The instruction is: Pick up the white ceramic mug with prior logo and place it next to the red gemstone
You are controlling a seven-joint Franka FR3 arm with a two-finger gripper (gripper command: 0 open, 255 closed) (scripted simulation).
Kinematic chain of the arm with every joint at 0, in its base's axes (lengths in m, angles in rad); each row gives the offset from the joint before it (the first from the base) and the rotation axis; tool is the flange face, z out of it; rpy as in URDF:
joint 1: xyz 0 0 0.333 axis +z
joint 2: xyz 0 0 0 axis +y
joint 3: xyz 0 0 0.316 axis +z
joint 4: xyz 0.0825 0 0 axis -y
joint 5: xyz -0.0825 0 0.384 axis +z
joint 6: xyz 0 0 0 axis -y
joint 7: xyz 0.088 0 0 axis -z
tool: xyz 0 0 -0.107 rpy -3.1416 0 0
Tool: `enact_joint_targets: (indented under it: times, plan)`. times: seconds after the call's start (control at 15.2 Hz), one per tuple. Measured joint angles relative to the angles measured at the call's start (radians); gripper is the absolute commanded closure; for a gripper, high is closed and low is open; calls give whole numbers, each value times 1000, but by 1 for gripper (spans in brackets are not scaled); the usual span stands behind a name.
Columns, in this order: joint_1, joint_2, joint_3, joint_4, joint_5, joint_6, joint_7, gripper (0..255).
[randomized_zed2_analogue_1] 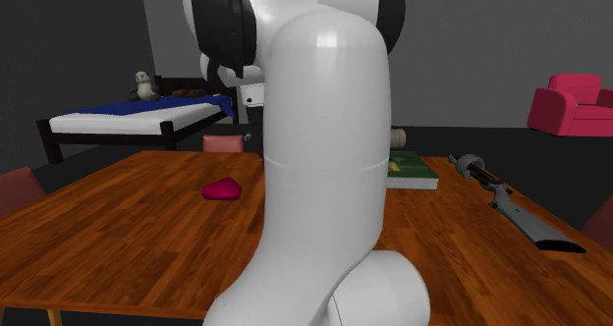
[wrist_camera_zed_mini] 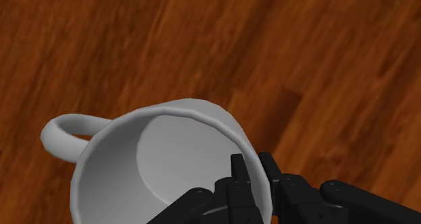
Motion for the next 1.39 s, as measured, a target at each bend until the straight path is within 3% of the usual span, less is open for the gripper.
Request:
enact_joint_targets:
  times: [0.73,1.06,1.39]
  plan:
    - [122,187,103,247,21,-77,214,255]
    - [182,308,138,416,19,-132,304,255]
    - [251,487,161,690,8,-232,382,255]
